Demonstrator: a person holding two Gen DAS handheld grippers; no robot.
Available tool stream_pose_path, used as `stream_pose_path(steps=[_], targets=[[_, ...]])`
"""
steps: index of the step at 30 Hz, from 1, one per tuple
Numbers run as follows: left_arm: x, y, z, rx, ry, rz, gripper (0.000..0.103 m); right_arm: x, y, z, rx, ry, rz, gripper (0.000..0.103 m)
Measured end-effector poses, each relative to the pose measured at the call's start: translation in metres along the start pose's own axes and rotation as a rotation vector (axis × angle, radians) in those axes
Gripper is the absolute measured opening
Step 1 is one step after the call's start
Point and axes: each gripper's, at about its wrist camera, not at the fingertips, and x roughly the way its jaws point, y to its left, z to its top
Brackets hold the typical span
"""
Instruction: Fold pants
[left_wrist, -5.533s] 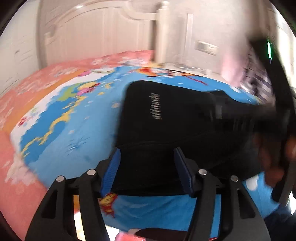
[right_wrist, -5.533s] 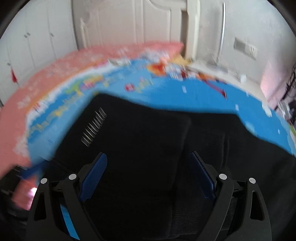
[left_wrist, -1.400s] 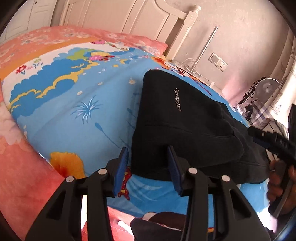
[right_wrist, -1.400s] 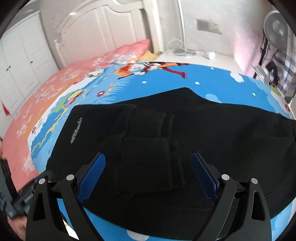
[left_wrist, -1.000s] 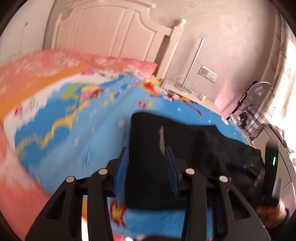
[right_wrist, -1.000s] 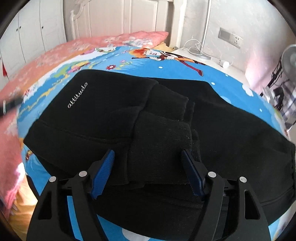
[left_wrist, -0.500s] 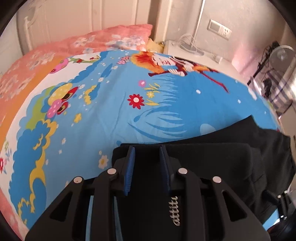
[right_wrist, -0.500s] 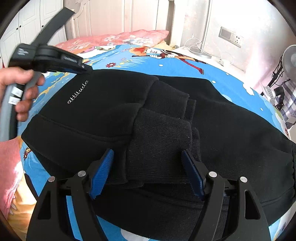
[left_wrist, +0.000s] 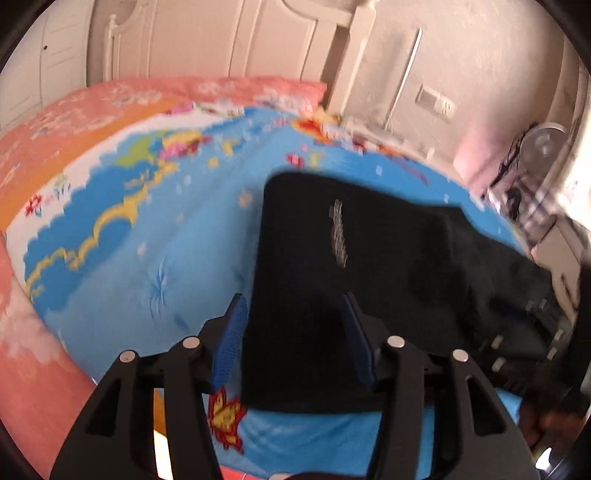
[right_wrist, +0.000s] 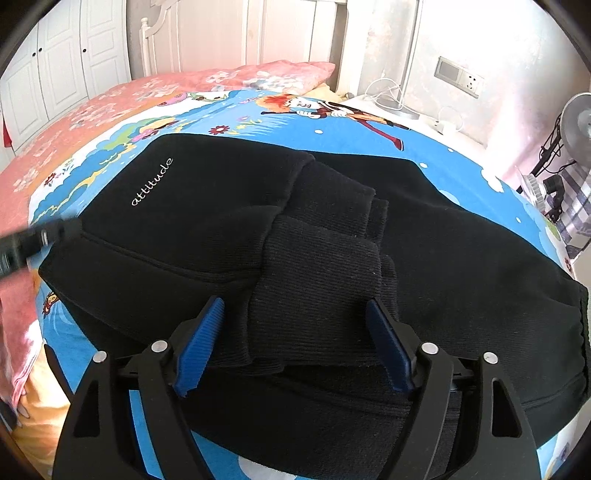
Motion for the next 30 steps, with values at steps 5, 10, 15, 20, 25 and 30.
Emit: stream_pose_path(steps=[5, 10, 15, 20, 25, 30], targets=[[0.004, 0.011, -0.005, -0.051, -0.008, -0.062, 0.056, -0.004, -0.009, 0.006, 0.047, 0.012, 0.017, 0.082], [0.006, 0.02, -0.011, -0.105, -0.013, -0.127, 0.057, -0.03, -0.009, 0.044, 0.033, -0.123, -0.012, 0.082], [0.007, 0.035, -0.017, -0.2, -0.004, -0.226, 0.063, 0.009, -0.005, 0.101, 0.055, -0.054, -0.032, 0.08], [0.012, 0.053, -0.026, -0.293, 0.0, -0.341, 0.068, 0.055, 0.016, 0.126, -0.002, 0.017, 0.056, 0.08], [0.014, 0.056, -0.034, -0.334, -0.012, -0.454, 0.067, 0.096, -0.001, 0.118, 0.067, 0.096, 0.082, 0.091], [0.019, 0.066, -0.031, -0.397, -0.001, -0.517, 0.063, 0.097, -0.005, 0.115, 0.078, 0.105, 0.108, 0.092]])
